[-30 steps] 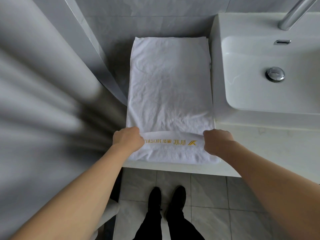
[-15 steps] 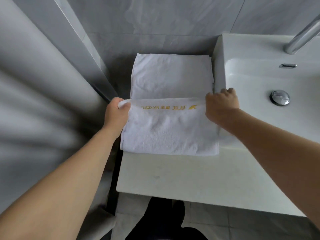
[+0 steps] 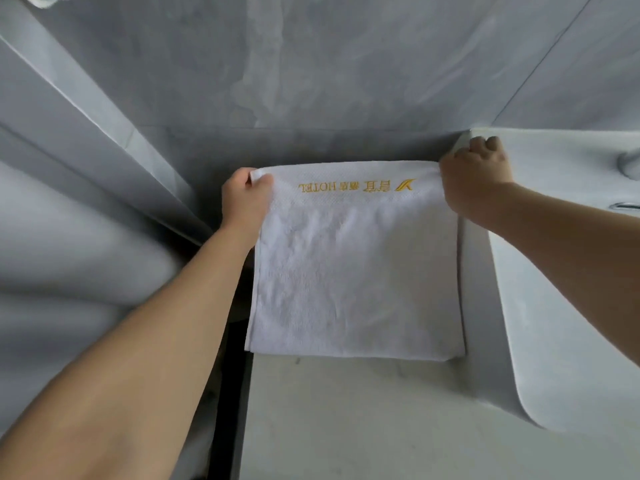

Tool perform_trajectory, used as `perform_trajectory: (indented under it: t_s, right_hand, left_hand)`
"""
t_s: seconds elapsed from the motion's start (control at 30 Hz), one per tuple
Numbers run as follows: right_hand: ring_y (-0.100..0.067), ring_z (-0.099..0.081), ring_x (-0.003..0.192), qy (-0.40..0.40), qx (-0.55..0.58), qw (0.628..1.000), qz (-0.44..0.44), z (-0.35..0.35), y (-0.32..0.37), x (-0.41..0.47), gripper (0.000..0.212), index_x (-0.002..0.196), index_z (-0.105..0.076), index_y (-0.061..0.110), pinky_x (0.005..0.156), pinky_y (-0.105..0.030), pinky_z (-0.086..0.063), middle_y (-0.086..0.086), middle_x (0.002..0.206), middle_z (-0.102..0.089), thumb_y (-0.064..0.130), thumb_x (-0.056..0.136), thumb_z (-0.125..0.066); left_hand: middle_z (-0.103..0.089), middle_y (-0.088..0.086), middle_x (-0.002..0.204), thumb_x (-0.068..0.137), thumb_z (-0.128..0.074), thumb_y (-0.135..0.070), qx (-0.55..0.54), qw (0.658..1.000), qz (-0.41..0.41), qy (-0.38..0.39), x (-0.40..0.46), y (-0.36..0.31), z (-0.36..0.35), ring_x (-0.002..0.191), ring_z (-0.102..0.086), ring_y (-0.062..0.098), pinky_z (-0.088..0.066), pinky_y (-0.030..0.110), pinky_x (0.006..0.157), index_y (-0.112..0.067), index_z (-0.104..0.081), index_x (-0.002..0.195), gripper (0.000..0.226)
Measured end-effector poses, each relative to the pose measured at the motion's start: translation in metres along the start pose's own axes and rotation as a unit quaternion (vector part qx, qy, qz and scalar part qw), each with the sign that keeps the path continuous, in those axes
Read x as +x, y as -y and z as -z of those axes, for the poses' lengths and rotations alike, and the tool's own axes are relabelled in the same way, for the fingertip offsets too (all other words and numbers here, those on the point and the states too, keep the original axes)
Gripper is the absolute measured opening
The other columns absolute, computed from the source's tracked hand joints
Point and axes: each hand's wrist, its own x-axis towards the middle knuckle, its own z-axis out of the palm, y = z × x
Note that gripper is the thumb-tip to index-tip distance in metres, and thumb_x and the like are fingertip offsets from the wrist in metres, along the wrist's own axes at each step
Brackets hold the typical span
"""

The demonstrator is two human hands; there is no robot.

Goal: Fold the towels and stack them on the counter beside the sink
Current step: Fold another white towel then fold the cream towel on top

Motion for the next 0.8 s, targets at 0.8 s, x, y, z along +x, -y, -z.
perform_trajectory:
  t_s: [0.8]
  right_hand:
    - [-0.034,-0.041,0.117,0.033,0.110,0.987,-0.112,-0.031,0.052,0.046,0.044,0.123,-0.051,0.008,0.103,-0.040,-0.024,-0.017,0.124,-0.050,0.025,0.082,-0.049]
  left_hand:
    - [-0.058,0.021,0.122,0.095,-0.059,-0.023,0.301,0.935,-0.157,-0.106,0.041,0.035,-0.050,0.110,-0.056,0.041,-0.047,0.047,0.088,-0.002,-0.051,0.126,0.038]
